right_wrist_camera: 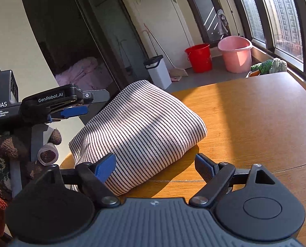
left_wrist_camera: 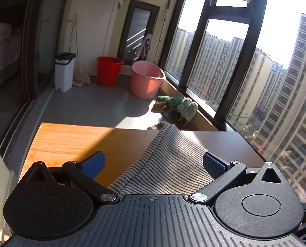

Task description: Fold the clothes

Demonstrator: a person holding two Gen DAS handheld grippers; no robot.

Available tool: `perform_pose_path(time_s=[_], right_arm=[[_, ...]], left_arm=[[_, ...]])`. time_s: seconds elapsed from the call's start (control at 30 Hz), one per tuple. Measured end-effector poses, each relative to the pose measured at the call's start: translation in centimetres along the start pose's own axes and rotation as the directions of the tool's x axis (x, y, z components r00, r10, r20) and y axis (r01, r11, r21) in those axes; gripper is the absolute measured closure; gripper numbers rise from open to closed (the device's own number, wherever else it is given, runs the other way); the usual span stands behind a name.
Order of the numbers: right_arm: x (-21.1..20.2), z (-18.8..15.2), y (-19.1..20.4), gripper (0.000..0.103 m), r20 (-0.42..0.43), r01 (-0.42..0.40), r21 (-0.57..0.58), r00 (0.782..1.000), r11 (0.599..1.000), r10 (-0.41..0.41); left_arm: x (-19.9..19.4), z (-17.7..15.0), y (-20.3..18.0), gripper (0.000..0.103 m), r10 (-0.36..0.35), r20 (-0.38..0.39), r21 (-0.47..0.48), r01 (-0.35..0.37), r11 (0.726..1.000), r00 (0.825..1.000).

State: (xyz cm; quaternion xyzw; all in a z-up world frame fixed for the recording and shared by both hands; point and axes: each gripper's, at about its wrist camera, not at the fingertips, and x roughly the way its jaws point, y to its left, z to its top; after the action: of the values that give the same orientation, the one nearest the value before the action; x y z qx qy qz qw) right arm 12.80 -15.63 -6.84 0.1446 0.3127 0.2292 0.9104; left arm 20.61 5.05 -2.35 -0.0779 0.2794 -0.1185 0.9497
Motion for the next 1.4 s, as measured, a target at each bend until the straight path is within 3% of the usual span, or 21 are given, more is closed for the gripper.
perform_pose_path(time_s=[0.17, 0.3, 0.43, 0.53, 0.6, 0.67, 0.73, 0.83, 0.87, 0.9, 0.93, 0.97, 1.03, 1.07, 1.13, 1.17, 1.2, 1.27, 1.33, 1.4], right_arm=[[1.6, -0.5, 0.1, 0.018, -0.035, -0.029, 0.043, 0.999, 0.999, 0.030], [3.0, -0.3, -0.1, 0.018, -0.049, -0.040, 0.060, 0.998, 0.997, 0.043], [4.4, 1.2, -0.2, 0.012, -0.057, -0.030, 0.003, 0.998, 1.000, 0.030], [5.4, 2.5, 0.2, 0.008, -0.057, -0.007, -0.094, 0.998, 0.996, 0.001], [5.4, 3.3, 0.9, 0.008, -0.022, 0.044, -0.188, 0.999, 0.981, -0.049], [5.4, 4.2, 1.4, 0.009, 0.018, 0.119, -0.255, 0.993, 0.960, -0.119], [5.4, 5.0, 1.7, 0.009, 0.057, 0.198, -0.303, 0.980, 0.932, -0.189], [4.3, 5.4, 1.8, 0.009, 0.086, 0.238, -0.335, 0.971, 0.912, -0.222], [3.7, 5.3, 1.7, 0.009, 0.095, 0.243, -0.342, 0.970, 0.908, -0.224], [2.9, 5.1, 1.8, 0.009, 0.104, 0.237, -0.345, 0.971, 0.908, -0.214], [2.1, 4.7, 1.9, 0.009, 0.113, 0.228, -0.350, 0.973, 0.909, -0.200], [1.2, 4.1, 2.1, 0.009, 0.123, 0.219, -0.358, 0.975, 0.907, -0.187], [-0.4, 3.0, 2.6, 0.009, 0.133, 0.196, -0.378, 0.979, 0.905, -0.156], [-1.3, 2.3, 3.1, 0.009, 0.128, 0.168, -0.386, 0.984, 0.907, -0.127], [-2.8, 1.0, 4.1, 0.009, 0.112, 0.100, -0.410, 0.992, 0.907, -0.059], [-3.3, 0.2, 5.0, 0.009, 0.103, 0.069, -0.441, 0.994, 0.895, -0.026], [-3.7, -0.6, 5.9, 0.009, 0.093, 0.042, -0.474, 0.996, 0.880, 0.002], [-3.6, -2.2, 7.8, 0.009, 0.084, 0.032, -0.574, 0.996, 0.818, 0.020], [-2.7, -3.8, 9.6, 0.009, 0.075, 0.037, -0.667, 0.997, 0.744, 0.018], [-1.0, -4.5, 10.7, 0.009, 0.056, 0.036, -0.692, 0.998, 0.721, 0.005]], left_arm=[[1.7, -0.7, 0.0, 0.000, 0.026, -0.050, 0.059, -0.023, 0.998, 0.998], [3.3, -2.2, 1.5, 0.000, 0.028, -0.141, 0.062, -0.019, 0.998, 0.990], [3.3, -3.9, 4.7, 0.000, -0.117, -0.199, -0.147, 0.089, 0.985, 0.973], [2.7, -5.0, 5.8, 0.000, -0.202, -0.214, -0.246, 0.147, 0.958, 0.956], [2.0, -5.6, 5.4, 0.000, -0.233, -0.218, -0.264, 0.173, 0.949, 0.948], [1.4, -6.1, 4.3, 0.000, -0.289, -0.227, -0.266, 0.226, 0.937, 0.930], [0.7, -6.9, 2.1, 0.000, -0.361, -0.256, -0.219, 0.310, 0.925, 0.896], [-0.4, -8.2, -1.1, 0.000, -0.452, -0.310, -0.127, 0.435, 0.891, 0.836], [-1.0, -8.4, -1.7, 0.000, -0.476, -0.313, -0.100, 0.471, 0.877, 0.821], [-1.8, -8.4, -1.9, 0.000, -0.487, -0.304, -0.072, 0.490, 0.869, 0.819], [-2.7, -8.3, -2.0, 0.000, -0.496, -0.291, -0.044, 0.506, 0.861, 0.818], [-3.5, -8.1, -1.6, 0.000, -0.491, -0.268, -0.021, 0.504, 0.863, 0.829], [-4.8, -7.7, 0.0, 0.000, -0.454, -0.213, -0.008, 0.464, 0.886, 0.865], [-5.4, -7.4, 1.4, 0.000, -0.411, -0.173, -0.021, 0.414, 0.910, 0.895], [-5.9, -6.8, 4.3, 0.001, -0.333, -0.117, -0.088, 0.324, 0.942, 0.936], [-5.9, -6.7, 5.5, 0.006, -0.304, -0.104, -0.127, 0.290, 0.949, 0.947], [-5.9, -6.5, 6.7, 0.018, -0.276, -0.094, -0.166, 0.259, 0.952, 0.956], [-5.8, -6.4, 8.2, 0.030, -0.240, -0.085, -0.225, 0.216, 0.950, 0.967], [-5.4, -6.4, 8.6, 0.036, -0.233, -0.089, -0.253, 0.204, 0.946, 0.969], [-5.1, -6.5, 8.6, 0.041, -0.235, -0.093, -0.268, 0.202, 0.942, 0.968]])
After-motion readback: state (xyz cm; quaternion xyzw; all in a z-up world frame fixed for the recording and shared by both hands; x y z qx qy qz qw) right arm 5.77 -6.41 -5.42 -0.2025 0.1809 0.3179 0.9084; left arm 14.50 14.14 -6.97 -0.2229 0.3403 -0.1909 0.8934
